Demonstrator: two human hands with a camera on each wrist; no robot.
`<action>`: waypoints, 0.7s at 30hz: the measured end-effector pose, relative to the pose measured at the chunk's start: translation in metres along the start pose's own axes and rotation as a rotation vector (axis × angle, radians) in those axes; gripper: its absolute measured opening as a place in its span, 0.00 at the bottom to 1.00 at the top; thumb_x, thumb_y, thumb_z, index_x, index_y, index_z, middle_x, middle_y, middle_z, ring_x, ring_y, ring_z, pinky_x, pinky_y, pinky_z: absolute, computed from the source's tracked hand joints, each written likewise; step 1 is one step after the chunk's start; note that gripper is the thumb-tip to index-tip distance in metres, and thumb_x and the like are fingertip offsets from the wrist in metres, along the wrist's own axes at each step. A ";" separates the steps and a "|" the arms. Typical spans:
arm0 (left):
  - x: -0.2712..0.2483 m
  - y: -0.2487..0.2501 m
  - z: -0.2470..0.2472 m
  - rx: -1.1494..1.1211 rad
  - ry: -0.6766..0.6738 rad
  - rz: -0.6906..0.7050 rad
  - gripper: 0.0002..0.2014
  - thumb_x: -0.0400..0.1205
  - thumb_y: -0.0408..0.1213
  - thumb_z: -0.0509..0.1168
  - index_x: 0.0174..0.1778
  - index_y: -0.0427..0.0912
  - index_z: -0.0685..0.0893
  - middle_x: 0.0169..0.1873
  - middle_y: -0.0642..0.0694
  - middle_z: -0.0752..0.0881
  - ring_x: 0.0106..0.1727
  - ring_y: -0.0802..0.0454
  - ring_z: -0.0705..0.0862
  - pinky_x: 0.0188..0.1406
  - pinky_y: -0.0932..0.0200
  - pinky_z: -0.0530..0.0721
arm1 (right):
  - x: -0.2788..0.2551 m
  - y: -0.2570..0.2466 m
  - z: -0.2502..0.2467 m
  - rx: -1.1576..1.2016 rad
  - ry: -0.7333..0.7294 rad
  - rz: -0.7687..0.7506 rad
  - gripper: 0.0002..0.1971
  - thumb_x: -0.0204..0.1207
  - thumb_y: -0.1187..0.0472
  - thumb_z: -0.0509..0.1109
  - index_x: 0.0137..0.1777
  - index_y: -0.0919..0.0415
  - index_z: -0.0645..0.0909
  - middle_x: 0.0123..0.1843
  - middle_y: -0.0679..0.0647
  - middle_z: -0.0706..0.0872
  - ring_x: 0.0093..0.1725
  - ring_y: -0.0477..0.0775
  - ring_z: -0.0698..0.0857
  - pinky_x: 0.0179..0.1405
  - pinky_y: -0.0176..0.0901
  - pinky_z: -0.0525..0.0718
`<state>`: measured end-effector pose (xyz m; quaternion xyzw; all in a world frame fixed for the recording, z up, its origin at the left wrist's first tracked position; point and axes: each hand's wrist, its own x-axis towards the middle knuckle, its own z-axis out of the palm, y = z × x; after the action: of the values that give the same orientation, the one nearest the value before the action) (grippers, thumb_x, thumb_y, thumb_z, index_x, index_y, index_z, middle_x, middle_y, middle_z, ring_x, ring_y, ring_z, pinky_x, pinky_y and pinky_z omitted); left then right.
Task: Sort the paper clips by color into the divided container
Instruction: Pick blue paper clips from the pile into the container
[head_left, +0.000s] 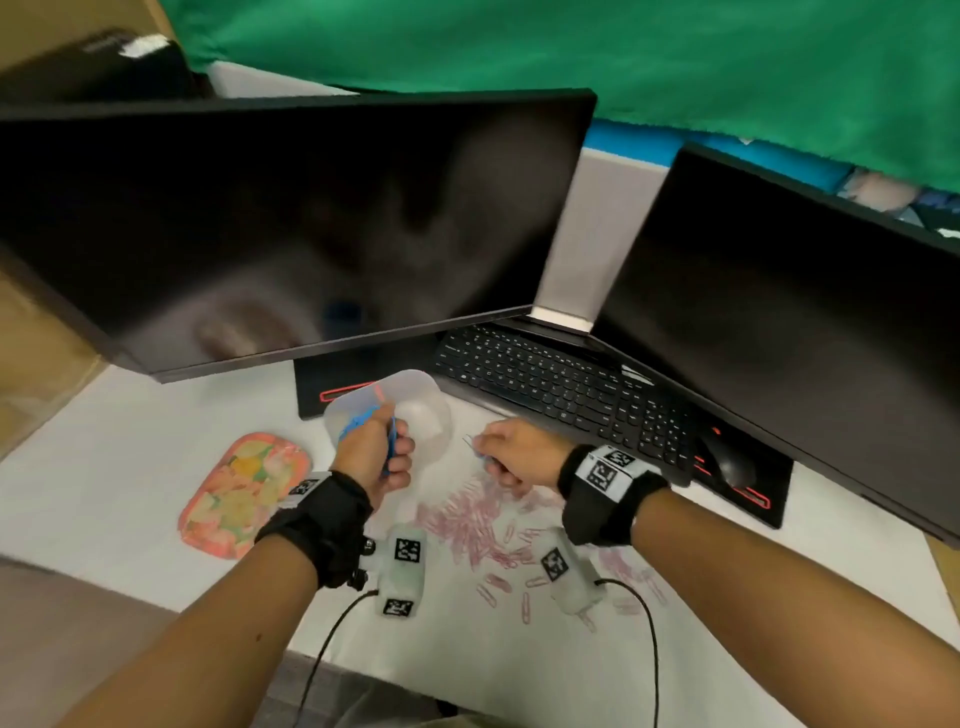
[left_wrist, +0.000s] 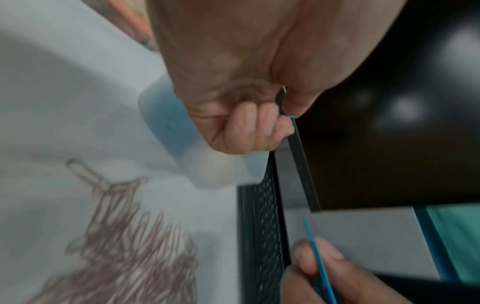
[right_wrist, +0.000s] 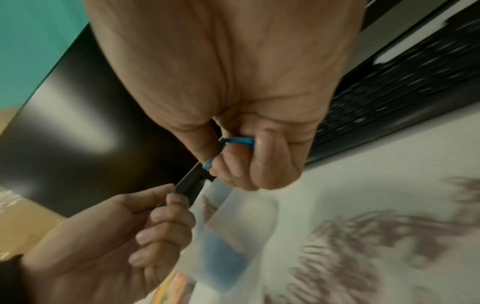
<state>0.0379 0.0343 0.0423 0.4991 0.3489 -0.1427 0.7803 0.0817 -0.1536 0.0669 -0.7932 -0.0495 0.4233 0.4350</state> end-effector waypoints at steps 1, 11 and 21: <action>0.000 0.008 -0.009 -0.035 0.022 0.005 0.20 0.87 0.53 0.51 0.31 0.47 0.70 0.23 0.50 0.66 0.18 0.56 0.59 0.16 0.69 0.55 | 0.010 -0.014 0.010 -0.004 -0.019 -0.015 0.12 0.84 0.57 0.58 0.39 0.57 0.72 0.30 0.51 0.76 0.22 0.47 0.68 0.19 0.35 0.65; 0.002 0.047 -0.051 -0.020 0.242 0.072 0.09 0.85 0.37 0.55 0.44 0.40 0.78 0.33 0.41 0.80 0.31 0.48 0.82 0.22 0.62 0.85 | 0.081 -0.106 0.077 -0.202 0.064 0.033 0.11 0.80 0.65 0.61 0.40 0.67 0.82 0.31 0.60 0.85 0.19 0.51 0.79 0.18 0.36 0.77; 0.018 0.052 -0.049 -0.019 0.188 -0.019 0.16 0.85 0.41 0.57 0.66 0.39 0.76 0.59 0.35 0.77 0.62 0.40 0.78 0.57 0.47 0.83 | 0.117 -0.105 0.074 -0.352 0.139 0.166 0.06 0.70 0.71 0.71 0.46 0.69 0.85 0.44 0.63 0.91 0.44 0.59 0.91 0.52 0.56 0.89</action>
<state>0.0601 0.1039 0.0526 0.4994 0.4266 -0.0995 0.7475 0.1341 0.0117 0.0511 -0.8855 -0.0270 0.3868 0.2559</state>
